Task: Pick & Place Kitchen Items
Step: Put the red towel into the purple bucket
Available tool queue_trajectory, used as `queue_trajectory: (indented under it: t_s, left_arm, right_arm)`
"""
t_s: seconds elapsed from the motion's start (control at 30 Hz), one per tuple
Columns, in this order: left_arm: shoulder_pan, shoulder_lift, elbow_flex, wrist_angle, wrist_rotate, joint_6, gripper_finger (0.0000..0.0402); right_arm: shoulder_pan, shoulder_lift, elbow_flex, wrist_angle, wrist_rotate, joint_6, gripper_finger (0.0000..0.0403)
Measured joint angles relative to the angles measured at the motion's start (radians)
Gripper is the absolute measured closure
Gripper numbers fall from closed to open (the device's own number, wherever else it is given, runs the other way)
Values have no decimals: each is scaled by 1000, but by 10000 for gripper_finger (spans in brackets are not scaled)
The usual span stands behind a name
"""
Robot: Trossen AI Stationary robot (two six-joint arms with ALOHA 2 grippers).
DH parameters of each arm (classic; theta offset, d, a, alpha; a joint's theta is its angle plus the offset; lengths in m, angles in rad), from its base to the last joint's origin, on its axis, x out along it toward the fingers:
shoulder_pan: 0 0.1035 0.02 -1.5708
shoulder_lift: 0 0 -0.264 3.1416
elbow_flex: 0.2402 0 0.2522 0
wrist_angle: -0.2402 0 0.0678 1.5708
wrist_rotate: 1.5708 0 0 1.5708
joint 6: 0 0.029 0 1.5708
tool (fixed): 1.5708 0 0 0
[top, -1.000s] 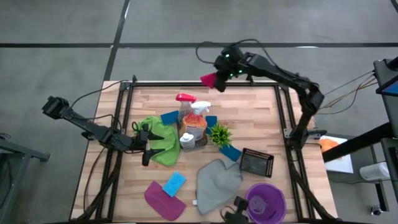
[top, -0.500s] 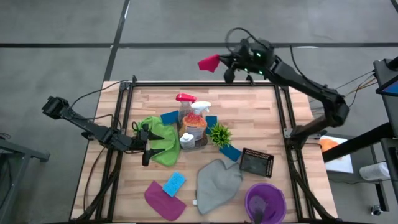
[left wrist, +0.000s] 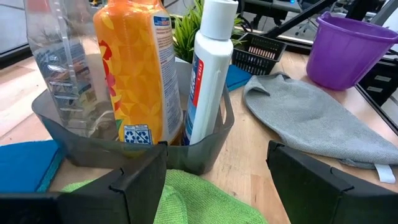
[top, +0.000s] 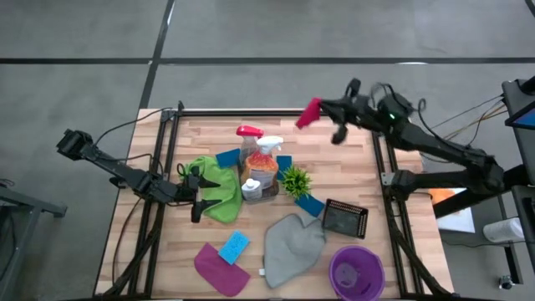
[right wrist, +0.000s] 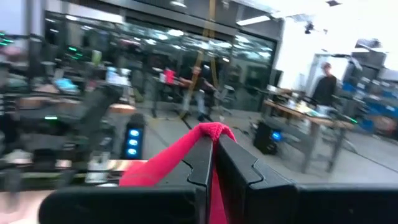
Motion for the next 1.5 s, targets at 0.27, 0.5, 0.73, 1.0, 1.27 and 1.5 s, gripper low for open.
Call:
queue_trajectory:
  t_s: [0.27,0.5,0.73,1.0,1.27,1.5]
  left_arm:
    - [0,0,0,-1,0,1,122]
    - [0,0,0,-1,0,8,122]
    - [0,0,0,-3,0,8,122]
    - [0,0,0,-4,0,7,122]
    - [0,0,0,-10,0,5,122]
    - [0,0,0,-34,0,-3,122]
  right_arm:
    - [212,-229,-74,-155,-23,-8,385]
    - [468,-344,-78,-389,-27,-26,385]
    - [763,-378,-78,-483,-26,31,385]
    - [1061,-307,-78,-521,125,191,385]
    - [1271,-126,-65,-583,286,422,385]
    - [1389,55,35,-656,344,612,385]
